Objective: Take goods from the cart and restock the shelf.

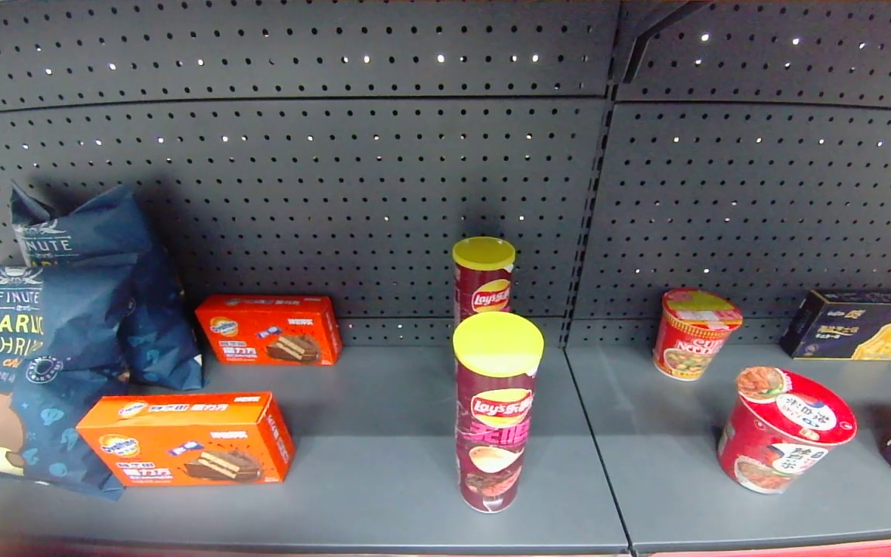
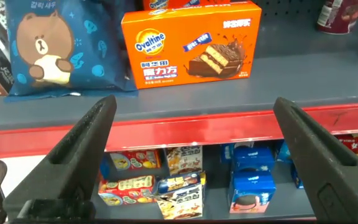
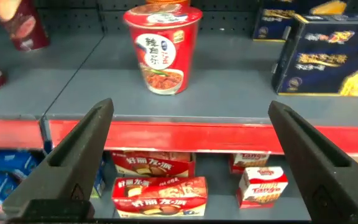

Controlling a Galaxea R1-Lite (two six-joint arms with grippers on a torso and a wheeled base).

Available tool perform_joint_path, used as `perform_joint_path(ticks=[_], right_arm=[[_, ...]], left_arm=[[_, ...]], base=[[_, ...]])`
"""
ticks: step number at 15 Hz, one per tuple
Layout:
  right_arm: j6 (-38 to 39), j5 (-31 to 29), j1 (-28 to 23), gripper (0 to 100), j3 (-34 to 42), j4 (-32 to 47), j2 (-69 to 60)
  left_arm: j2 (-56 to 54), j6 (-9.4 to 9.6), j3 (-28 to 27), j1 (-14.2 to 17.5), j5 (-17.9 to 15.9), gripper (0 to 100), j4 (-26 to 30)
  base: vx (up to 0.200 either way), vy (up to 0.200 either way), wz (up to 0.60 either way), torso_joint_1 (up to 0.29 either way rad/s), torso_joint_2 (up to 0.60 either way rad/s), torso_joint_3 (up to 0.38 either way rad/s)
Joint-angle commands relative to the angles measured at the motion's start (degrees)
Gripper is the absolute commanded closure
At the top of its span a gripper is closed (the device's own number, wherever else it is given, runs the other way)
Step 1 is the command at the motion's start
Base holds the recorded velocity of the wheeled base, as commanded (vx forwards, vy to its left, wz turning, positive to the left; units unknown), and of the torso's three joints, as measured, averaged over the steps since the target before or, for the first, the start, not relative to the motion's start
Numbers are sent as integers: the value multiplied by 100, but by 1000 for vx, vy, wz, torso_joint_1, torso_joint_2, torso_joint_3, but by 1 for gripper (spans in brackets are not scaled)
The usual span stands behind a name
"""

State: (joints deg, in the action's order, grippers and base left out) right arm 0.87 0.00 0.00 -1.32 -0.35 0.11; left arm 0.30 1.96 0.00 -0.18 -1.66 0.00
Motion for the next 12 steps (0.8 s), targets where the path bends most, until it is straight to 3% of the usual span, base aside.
perform_joint_path(ticks=[1, 3, 6, 8, 9, 10, 12], right_arm=[[89, -369, 0, 0, 9, -35, 7], [133, -492, 0, 0, 35, -96, 7], [309, 325, 0, 0, 132, -334, -2], [151, 536, 0, 0, 132, -316, 7], [160, 422, -9, 0, 123, -299, 24], [160, -114, 0, 0, 132, -17, 15], [-227, -26, 0, 0, 114, 79, 15]], left_arm=[[5, -38, 0, 1, 16, 0, 0], [-4, -3, 0, 9, 8, 0, 0], [-4, 59, 0, 1, -10, 0, 0], [-4, 67, 0, 1, -19, 0, 0], [-4, 67, 0, 1, -19, 0, 0], [-4, 67, 0, 1, -19, 0, 0], [5, 41, 0, 1, -10, 0, 0]], base=[[0, 0, 0, 0, 0, 0], [0, 0, 0, 0, 0, 0], [0, 0, 0, 0, 0, 0], [0, 0, 0, 0, 0, 0], [0, 0, 0, 0, 0, 0], [0, 0, 0, 0, 0, 0], [0, 0, 0, 0, 0, 0]])
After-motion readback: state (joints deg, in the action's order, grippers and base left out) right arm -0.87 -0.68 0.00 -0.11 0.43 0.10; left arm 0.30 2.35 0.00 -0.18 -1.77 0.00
